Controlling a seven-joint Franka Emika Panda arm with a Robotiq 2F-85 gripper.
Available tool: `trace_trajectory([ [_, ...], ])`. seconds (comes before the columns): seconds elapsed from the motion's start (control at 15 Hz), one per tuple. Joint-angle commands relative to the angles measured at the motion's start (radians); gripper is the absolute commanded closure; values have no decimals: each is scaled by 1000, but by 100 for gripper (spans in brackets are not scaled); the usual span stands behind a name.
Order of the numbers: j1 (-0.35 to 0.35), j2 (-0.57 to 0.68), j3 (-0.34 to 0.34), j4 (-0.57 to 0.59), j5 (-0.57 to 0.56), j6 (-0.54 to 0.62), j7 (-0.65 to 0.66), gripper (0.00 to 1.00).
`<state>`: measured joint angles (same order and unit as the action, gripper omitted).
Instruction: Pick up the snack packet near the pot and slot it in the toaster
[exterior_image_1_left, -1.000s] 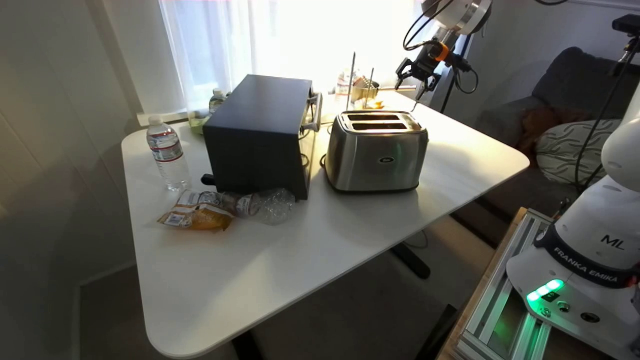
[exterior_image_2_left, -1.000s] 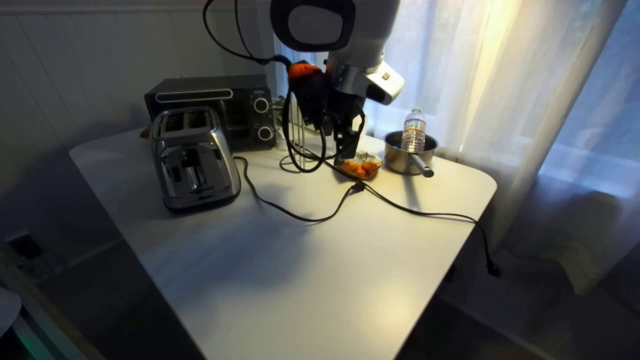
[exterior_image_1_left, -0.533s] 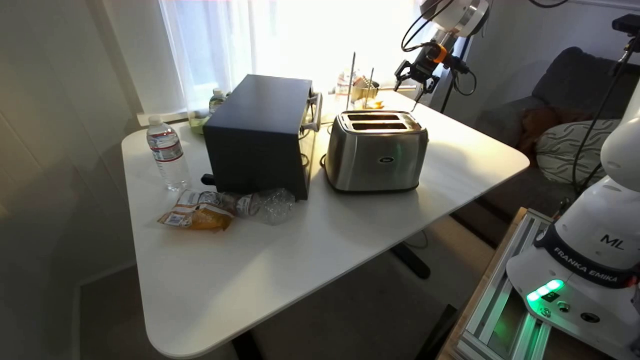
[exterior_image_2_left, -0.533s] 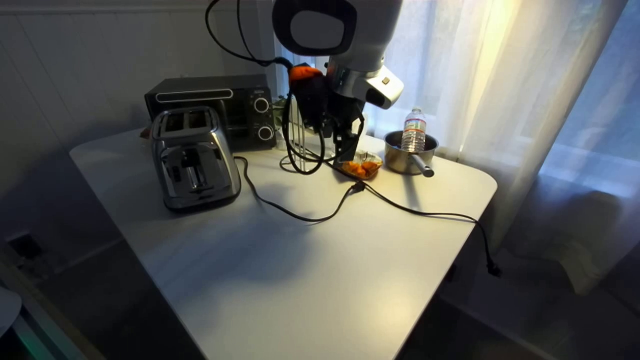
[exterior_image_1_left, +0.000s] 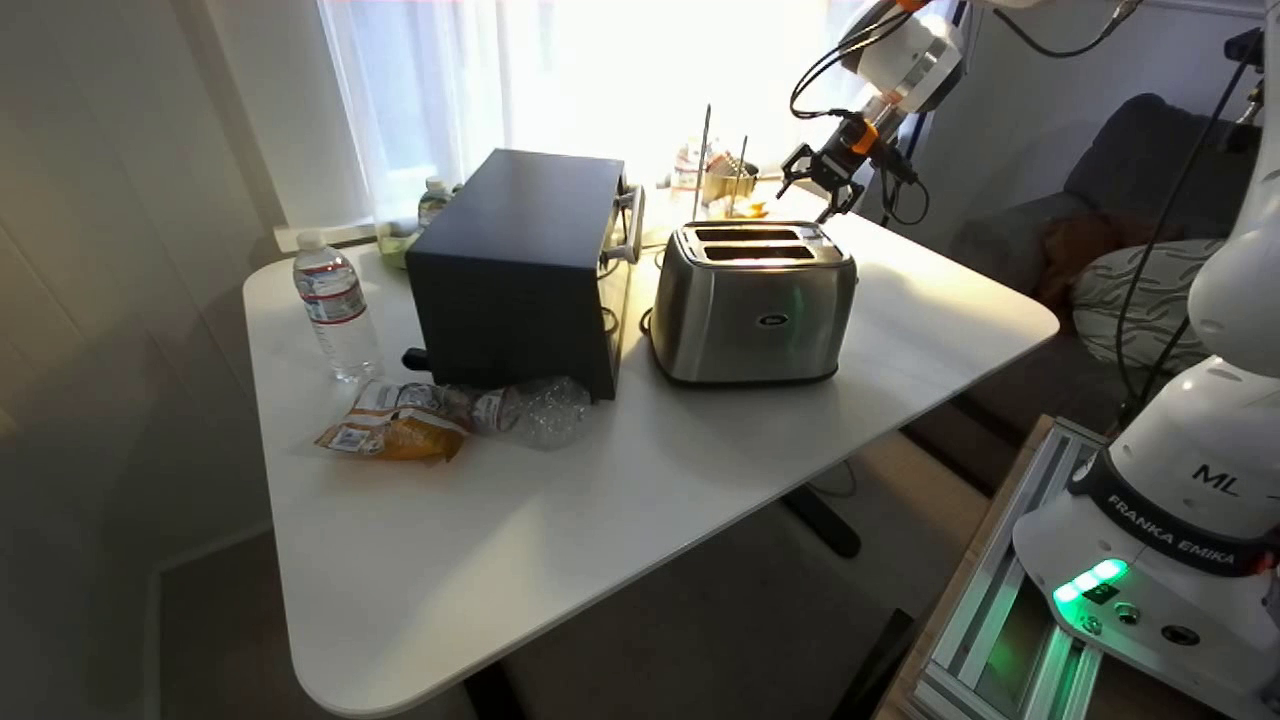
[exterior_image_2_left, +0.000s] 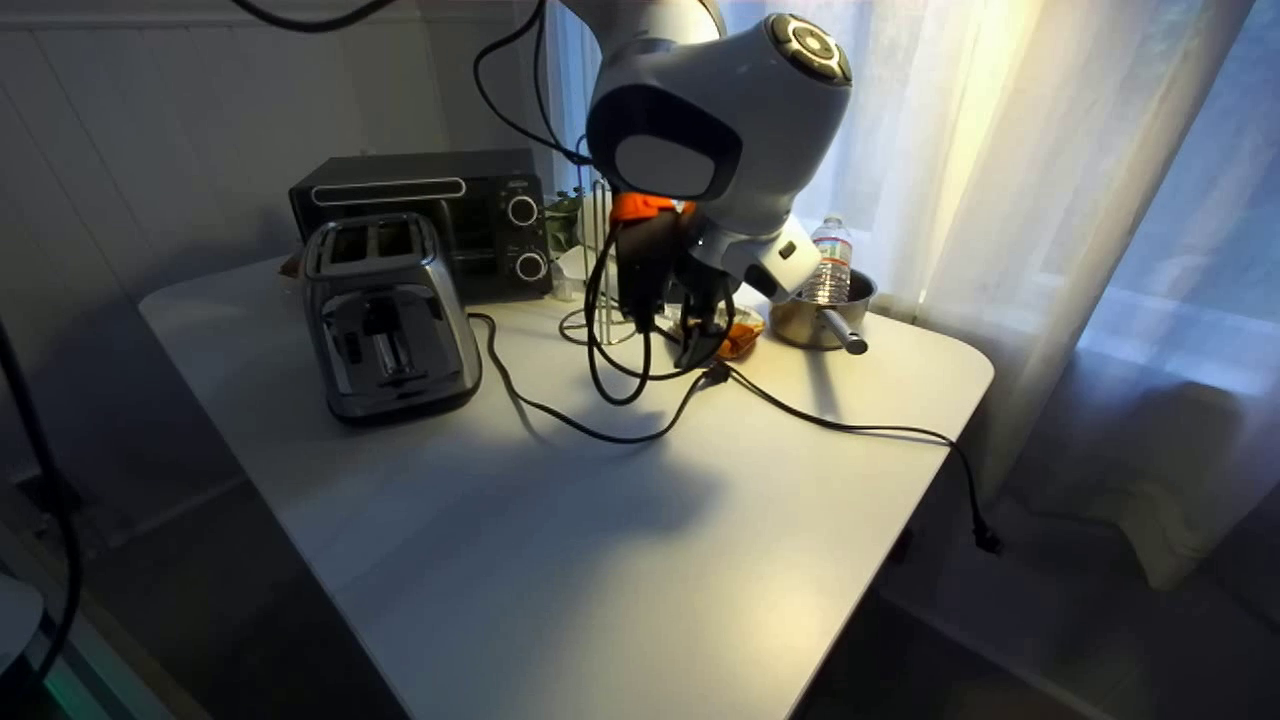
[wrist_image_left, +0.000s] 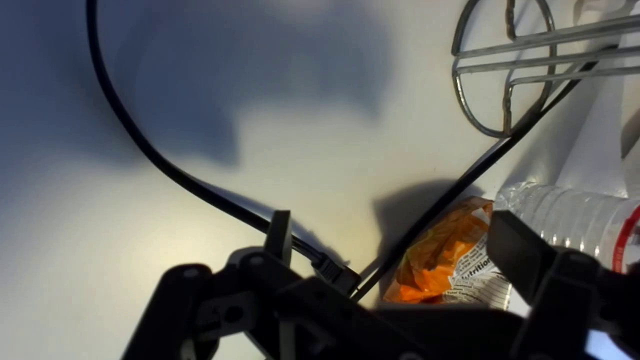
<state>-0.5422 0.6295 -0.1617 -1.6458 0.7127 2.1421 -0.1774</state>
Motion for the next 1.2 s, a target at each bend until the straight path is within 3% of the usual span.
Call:
trace_trajectory([
  [0.0, -46, 72, 36, 98, 99, -32, -8, 1],
  [0.13, -55, 92, 48, 123, 146, -26, -14, 12],
  [0.2, -57, 104, 51, 136, 163, -24, -13, 31],
  [0.4, -53, 125, 49, 157, 202, -13, -6, 54],
  [0.53, -50, 137, 47, 166, 216, -12, -6, 62],
  [0.73, -47, 149, 41, 174, 221, -15, -4, 62],
  [0.87, -49, 157, 43, 181, 223, -16, -6, 72],
  [1.13, -54, 167, 49, 191, 234, -18, -9, 80],
])
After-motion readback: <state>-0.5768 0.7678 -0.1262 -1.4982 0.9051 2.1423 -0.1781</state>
